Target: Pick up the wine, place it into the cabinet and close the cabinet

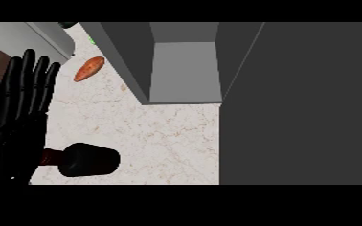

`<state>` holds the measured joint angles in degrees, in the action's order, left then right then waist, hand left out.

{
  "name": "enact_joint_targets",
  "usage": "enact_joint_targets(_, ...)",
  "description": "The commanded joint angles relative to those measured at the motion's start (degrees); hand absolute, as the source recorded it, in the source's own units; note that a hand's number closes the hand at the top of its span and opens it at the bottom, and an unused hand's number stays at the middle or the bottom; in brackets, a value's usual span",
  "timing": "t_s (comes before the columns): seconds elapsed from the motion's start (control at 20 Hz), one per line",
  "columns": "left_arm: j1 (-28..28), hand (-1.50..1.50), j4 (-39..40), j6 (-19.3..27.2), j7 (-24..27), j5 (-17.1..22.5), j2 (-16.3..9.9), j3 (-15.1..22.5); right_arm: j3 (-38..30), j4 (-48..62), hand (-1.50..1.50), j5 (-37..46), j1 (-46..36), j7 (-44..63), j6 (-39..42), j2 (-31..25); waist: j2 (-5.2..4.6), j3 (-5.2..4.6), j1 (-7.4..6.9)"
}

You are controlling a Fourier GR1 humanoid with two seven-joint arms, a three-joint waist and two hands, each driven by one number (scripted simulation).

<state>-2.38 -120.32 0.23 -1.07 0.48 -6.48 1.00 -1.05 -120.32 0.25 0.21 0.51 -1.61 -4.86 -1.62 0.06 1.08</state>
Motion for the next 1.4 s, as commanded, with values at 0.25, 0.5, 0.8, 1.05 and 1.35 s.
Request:
enact_joint_targets(0.25,-5.62,-1.5,3.98,-9.05,-5.17,10.68,-0.62,3.99,5.31,-9.35,-1.5,0.67,11.29,-1.79,2.08,1.86,1.79,-0.05,0.21)
enact_joint_targets(0.5,-0.32,-1.5,-2.45,-3.86,-19.38,13.92,5.27,12.66,15.91,-14.05,-1.5,-6.33,12.61,8.56,11.33,-1.81,2.11,-0.04,-0.54)
enact_joint_targets(0.8,1.8,-1.5,-20.15,2.76,-34.66,14.81,4.43,15.17,13.12,-28.09,-1.5,-12.04,17.53,16.15,11.03,-4.58,2.04,-0.03,-0.86)
enact_joint_targets(1.05,-1.16,-1.5,-22.25,9.86,-39.24,4.41,6.42,25.35,13.97,-27.74,-1.5,-11.24,12.29,20.36,9.48,-4.14,1.79,-0.03,-1.06)
enact_joint_targets(1.35,-6.29,-1.5,-26.51,13.08,-48.64,2.29,6.47,25.77,16.58,-34.01,-1.5,-10.92,16.64,23.61,8.2,-4.6,1.93,-0.02,-0.69)
